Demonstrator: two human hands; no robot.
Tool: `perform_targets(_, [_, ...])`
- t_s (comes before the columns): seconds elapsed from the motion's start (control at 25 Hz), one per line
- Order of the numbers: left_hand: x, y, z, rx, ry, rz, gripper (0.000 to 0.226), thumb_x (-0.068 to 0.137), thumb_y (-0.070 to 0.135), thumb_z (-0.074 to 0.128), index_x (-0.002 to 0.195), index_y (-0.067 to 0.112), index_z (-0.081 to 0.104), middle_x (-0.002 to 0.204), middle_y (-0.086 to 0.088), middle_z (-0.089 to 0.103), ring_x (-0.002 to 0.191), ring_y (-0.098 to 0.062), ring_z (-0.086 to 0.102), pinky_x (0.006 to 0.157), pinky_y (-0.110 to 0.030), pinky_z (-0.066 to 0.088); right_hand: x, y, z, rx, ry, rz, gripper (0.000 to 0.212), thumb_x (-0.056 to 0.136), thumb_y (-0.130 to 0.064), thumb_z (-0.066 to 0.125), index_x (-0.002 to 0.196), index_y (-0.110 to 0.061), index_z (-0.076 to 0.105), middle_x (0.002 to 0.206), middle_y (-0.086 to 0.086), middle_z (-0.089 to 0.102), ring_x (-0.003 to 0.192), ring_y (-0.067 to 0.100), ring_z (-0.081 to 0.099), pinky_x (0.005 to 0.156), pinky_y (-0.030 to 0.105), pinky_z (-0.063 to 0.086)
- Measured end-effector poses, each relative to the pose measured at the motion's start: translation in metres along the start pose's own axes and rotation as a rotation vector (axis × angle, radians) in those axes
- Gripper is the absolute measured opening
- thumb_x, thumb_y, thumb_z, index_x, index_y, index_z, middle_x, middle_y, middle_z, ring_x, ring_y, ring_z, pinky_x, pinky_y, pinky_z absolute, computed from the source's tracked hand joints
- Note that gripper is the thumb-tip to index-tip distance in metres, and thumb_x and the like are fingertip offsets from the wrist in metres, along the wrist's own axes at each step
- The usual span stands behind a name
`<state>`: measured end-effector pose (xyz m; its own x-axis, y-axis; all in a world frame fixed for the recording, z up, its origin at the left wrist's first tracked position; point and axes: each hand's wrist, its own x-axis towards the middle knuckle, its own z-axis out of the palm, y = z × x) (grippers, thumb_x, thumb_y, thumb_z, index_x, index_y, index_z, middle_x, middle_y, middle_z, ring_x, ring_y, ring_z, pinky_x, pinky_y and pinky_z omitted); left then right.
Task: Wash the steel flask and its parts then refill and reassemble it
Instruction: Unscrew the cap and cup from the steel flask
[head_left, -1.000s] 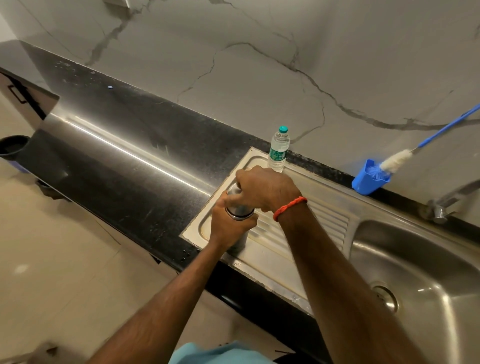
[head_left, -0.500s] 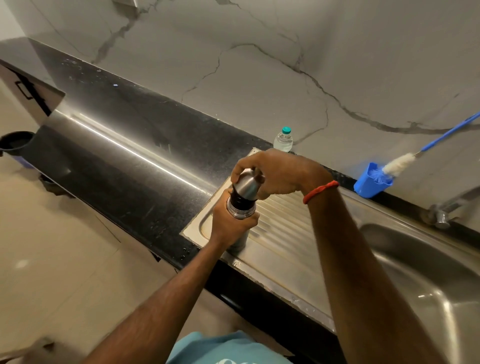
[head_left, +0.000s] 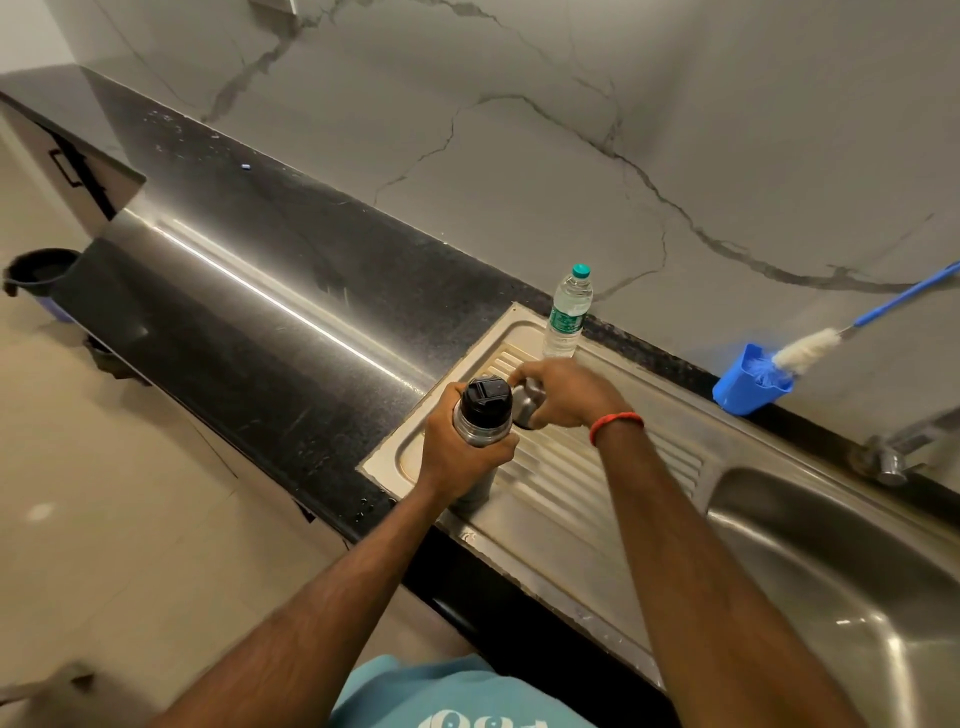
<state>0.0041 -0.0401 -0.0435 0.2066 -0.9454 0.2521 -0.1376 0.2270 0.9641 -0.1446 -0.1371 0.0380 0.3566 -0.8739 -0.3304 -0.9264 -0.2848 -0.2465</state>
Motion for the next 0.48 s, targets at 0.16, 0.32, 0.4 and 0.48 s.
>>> perform_targets(0.16, [0.001,-0.001,0.000,-0.017,-0.001,0.008,0.064,0.059,0.034,0.087,0.112,0.021,0.054,0.099,0.001,0.067,0.085,-0.009,0.068,0.072,-0.022,0.057,0.012,0.012,0.038,-0.072,-0.045,0.016,0.063,0.073,-0.021,0.082,0.128,-0.042,0.059,0.122,-0.006,0.065,0.109,0.022,0.061,0.083,0.035,0.051])
perform_targets(0.32, [0.001,-0.003,0.001,-0.016,0.001,0.010,0.063,0.059,0.036,0.087,0.109,0.017,0.054,0.097,-0.001,0.066,0.082,-0.011,0.068,0.071,-0.024,0.058,0.020,0.017,0.062,-0.139,-0.021,0.019,0.061,0.079,-0.020,0.074,0.131,-0.046,0.055,0.129,-0.003,0.062,0.115,0.025,0.059,0.085,0.037,0.049])
perform_targets(0.4, [0.002,-0.003,0.001,-0.012,0.004,0.013,0.064,0.059,0.037,0.086,0.109,0.013,0.054,0.096,-0.001,0.066,0.081,-0.010,0.067,0.070,-0.024,0.058,0.022,0.018,0.069,-0.170,-0.016,0.017,0.061,0.080,-0.018,0.073,0.131,-0.046,0.056,0.131,-0.002,0.061,0.117,0.026,0.059,0.089,0.038,0.050])
perform_targets(0.48, [0.002,-0.003,0.001,-0.011,-0.002,0.020,0.063,0.060,0.037,0.086,0.109,0.013,0.054,0.096,0.001,0.065,0.082,-0.007,0.067,0.070,-0.021,0.057,0.024,0.020,0.074,-0.180,-0.015,0.011,0.061,0.079,-0.018,0.072,0.131,-0.045,0.056,0.131,0.000,0.061,0.117,0.027,0.059,0.090,0.039,0.050])
